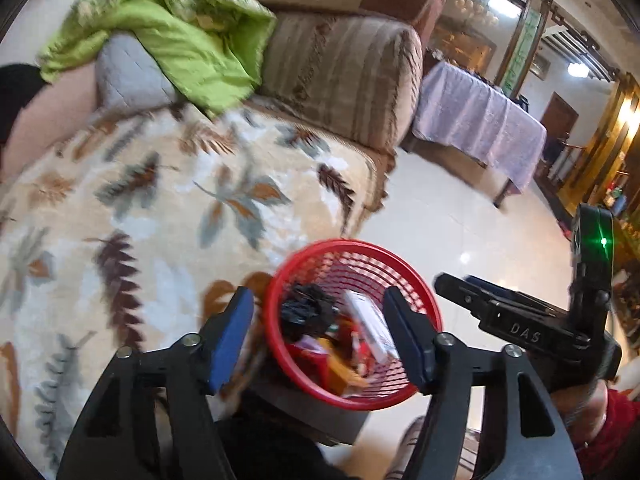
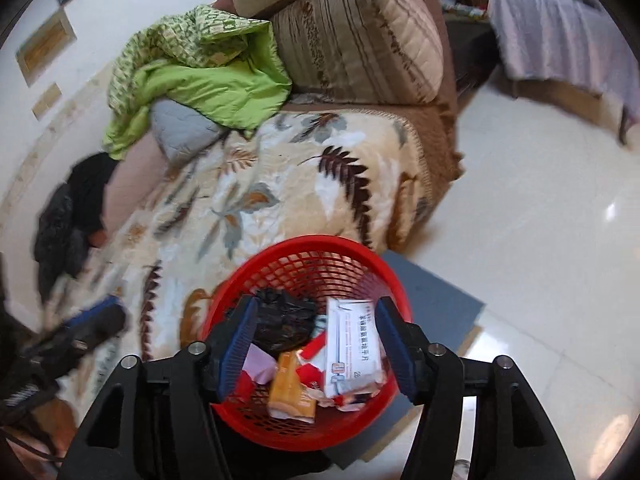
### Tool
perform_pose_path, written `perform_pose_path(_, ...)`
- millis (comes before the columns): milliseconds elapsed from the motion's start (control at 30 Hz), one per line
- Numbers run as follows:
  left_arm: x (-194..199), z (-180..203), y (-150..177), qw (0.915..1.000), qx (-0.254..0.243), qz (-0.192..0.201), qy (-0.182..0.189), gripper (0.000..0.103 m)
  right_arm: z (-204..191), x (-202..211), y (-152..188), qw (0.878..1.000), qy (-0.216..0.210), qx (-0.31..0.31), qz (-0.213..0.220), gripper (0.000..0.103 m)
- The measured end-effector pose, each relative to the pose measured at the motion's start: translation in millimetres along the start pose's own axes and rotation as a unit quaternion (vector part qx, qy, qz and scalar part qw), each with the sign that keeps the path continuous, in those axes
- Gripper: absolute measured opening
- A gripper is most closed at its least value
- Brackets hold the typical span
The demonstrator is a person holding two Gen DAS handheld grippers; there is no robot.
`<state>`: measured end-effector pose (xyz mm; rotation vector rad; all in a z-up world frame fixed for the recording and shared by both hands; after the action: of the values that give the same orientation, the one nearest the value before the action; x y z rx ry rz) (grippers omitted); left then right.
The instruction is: Collect trash
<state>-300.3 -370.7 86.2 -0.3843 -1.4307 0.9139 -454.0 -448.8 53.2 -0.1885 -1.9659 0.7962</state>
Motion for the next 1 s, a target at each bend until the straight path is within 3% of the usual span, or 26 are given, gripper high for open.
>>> perform_pose_path(67,22,-10,5,0.9993,-0.003,0.024,-0.030,0.082,-10,7,7,0.999,0.044,0.012,0.017,0.083)
perform_pose_path(333,90,-56,44,0.9892,0.011,0.066,-0.131,0.095,-50,33,39,0.991,0.114,0.042,0.050,0.102)
perform_pose_path(533,122,-70,70,0.9771,0.011,0.079,-0.197,0.100,-74,58,61,0.990,0.096,0.061,0.081,0.103)
perform_pose_path(667,133,-66,72,0.9712,0.002,0.085,-0.223,0.101,-80,76,65,0.987,0.096,0.069,0.108,0.103)
perform_pose_path(1000,136,-46,67,0.9684,-0.033,0.088,-0.231,0.101,-73,90,65,0.985,0.101,0.047,0.129,0.103)
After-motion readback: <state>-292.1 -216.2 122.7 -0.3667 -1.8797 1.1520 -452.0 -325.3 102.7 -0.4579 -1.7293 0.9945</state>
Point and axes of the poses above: each gripper's, at about its wrist camera, not at the fingertips, and x roughly against the way its jaws point, z to its right, y to its underside, the point moved 5 cm from there along -x, roughly the way its jaws point, and after that the axes turned 6 degrees about -x, right-handed, at the moved point
